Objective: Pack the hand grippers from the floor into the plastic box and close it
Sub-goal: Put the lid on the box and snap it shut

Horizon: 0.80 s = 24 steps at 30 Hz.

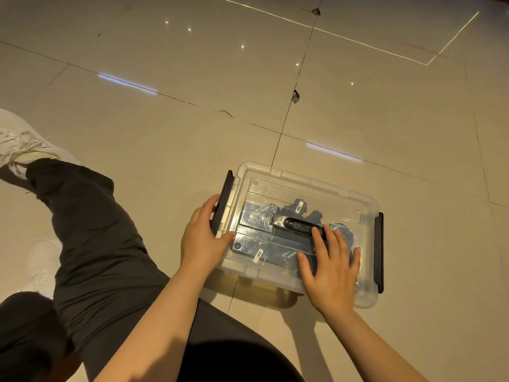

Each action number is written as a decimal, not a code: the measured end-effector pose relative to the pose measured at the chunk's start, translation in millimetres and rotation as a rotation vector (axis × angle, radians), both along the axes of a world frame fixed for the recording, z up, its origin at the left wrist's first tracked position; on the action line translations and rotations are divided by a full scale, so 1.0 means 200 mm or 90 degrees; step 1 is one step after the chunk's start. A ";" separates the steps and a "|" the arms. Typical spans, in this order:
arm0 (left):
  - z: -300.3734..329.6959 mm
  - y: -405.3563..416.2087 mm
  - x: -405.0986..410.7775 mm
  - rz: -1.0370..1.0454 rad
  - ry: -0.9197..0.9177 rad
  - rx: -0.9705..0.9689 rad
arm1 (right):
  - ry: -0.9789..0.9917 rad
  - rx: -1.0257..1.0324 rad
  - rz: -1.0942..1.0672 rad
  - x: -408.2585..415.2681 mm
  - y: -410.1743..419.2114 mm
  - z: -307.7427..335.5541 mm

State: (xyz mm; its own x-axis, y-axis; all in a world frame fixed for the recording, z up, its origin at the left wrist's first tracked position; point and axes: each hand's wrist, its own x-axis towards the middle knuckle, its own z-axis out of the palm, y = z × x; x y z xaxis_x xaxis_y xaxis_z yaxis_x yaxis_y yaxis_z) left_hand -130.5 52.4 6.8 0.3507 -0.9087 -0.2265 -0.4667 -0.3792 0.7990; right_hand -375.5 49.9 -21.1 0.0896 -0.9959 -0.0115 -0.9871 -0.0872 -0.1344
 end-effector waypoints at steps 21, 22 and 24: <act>0.13 -0.22 -0.02 -0.311 -0.263 0.119 | 0.001 -0.047 -0.024 0.01 -0.03 -0.02; 0.15 -0.19 -0.03 -0.379 -0.291 0.155 | -0.002 -0.049 -0.028 0.01 -0.03 -0.02; 0.17 -0.15 -0.03 -0.539 -0.391 0.201 | -0.008 -0.033 -0.049 0.01 -0.03 -0.01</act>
